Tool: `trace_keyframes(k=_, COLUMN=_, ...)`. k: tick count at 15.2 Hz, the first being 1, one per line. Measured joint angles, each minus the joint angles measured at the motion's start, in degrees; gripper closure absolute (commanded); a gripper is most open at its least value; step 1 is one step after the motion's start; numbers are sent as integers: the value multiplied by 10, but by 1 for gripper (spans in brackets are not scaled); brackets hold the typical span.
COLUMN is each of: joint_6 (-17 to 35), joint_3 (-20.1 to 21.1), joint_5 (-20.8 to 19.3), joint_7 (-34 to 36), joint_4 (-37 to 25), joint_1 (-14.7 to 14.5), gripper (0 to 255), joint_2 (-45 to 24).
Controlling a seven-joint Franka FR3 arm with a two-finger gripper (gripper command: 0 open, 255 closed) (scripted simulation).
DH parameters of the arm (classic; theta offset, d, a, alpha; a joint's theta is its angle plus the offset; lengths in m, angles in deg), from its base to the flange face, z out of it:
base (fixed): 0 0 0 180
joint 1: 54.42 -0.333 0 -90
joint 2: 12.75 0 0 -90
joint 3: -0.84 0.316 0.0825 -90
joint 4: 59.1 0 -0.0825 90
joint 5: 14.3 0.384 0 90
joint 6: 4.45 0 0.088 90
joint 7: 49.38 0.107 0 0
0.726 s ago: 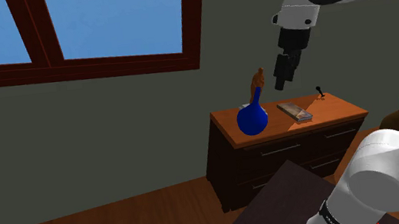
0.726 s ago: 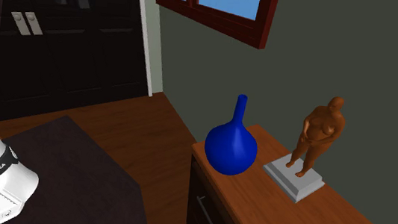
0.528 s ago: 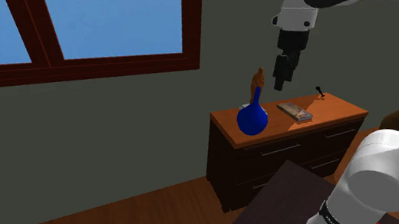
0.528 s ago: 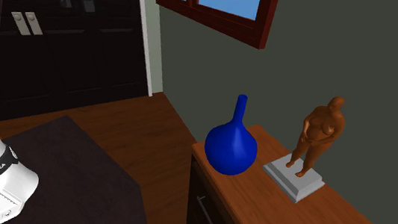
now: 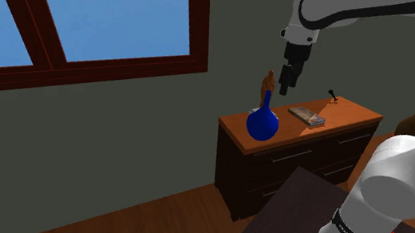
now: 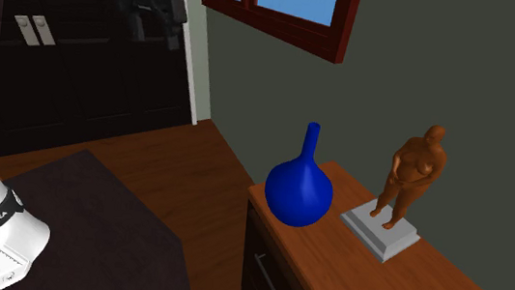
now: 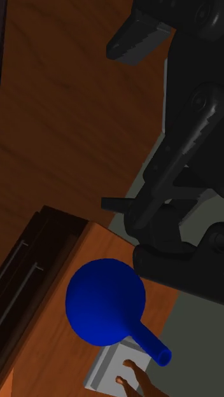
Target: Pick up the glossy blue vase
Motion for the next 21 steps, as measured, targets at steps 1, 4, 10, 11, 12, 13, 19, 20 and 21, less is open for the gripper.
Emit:
trace_keyframes(k=1, joint_6=14, joint_3=-11, joint_5=-3, joint_7=-11, joint_4=-2, joint_1=2, gripper=0, joint_2=-12)
trace_keyframes(k=4, joint_6=64, joint_3=-45, joint_5=-5, joint_7=-43, joint_4=-21, joint_1=3, gripper=0, joint_2=-67)
trace_keyframes(k=10, joint_6=150, joint_3=-110, joint_5=15, joint_7=-115, joint_4=-63, joint_1=2, gripper=0, joint_2=-170)
trace_keyframes(k=11, joint_6=164, joint_3=-120, joint_5=22, joint_7=-127, joint_4=-71, joint_1=1, gripper=0, joint_2=-189)
trace_keyframes(k=12, joint_6=177, joint_3=-131, joint_5=30, joint_7=-141, joint_4=-79, joint_1=1, gripper=0, joint_2=-208)
trace_keyframes(k=13, joint_6=189, joint_3=-139, joint_5=39, joint_7=-154, joint_4=-87, joint_1=0, gripper=0, joint_2=-225)
trace_keyframes(k=19, joint_6=236, joint_3=-193, joint_5=132, joint_7=-260, joint_4=-177, joint_1=3, gripper=0, joint_2=-361)
trace_keyframes(k=20, joint_6=239, joint_3=-198, joint_5=153, joint_7=-280, joint_4=-199, joint_1=7, gripper=0, joint_2=-388)
trace_keyframes(k=21, joint_6=244, joint_3=-200, joint_5=171, joint_7=-295, joint_4=-212, joint_1=11, gripper=0, joint_2=-409)
